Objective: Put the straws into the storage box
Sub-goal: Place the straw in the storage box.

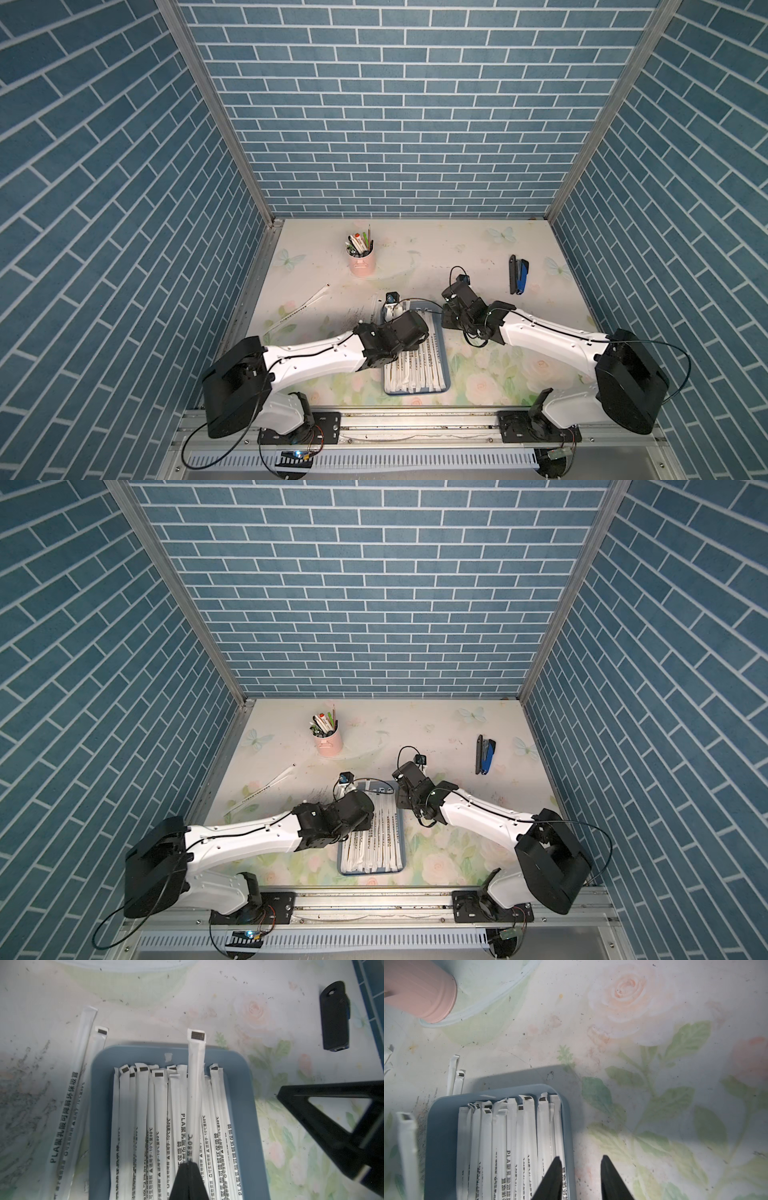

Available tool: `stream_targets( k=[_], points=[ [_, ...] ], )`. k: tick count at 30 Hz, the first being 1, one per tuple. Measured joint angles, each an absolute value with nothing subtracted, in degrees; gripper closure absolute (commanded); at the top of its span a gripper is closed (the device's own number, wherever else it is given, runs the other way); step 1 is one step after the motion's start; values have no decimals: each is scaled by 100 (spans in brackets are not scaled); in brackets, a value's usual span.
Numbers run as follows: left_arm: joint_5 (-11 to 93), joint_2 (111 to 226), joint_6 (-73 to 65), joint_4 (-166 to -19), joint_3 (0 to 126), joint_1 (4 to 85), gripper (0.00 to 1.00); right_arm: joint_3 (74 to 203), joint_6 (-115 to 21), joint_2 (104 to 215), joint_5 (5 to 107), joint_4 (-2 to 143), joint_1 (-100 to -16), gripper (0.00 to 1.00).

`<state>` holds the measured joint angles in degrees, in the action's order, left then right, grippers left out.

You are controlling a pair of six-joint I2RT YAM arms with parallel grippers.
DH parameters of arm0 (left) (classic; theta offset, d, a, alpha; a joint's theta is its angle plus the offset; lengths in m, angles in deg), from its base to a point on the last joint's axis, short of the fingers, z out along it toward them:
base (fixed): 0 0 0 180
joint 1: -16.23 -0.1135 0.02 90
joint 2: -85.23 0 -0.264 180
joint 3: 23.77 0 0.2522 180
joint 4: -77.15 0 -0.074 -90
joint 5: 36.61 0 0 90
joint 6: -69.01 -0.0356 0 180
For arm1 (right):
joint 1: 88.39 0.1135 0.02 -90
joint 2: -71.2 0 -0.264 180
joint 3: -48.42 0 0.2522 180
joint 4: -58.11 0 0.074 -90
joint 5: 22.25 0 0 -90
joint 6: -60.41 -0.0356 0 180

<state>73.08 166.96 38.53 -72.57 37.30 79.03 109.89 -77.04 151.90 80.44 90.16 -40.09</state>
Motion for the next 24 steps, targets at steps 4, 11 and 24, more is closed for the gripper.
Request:
stream_targets(
  k=[4, 11, 24],
  points=[
    [7364, 17068, 4120, -7461, 3678, 8010, 100, 10892, -7706, 15125, 8042, 8987, -4009, 67],
    [7415, 17536, 4269, -7620, 3612, 8034, 100, 10879, -7706, 15122, 8035, 8976, -4009, 67],
    [7452, 17573, 4153, -7354, 3684, 8037, 75, 10879, -7612, 15122, 8020, 8976, -4009, 67]
  ],
)
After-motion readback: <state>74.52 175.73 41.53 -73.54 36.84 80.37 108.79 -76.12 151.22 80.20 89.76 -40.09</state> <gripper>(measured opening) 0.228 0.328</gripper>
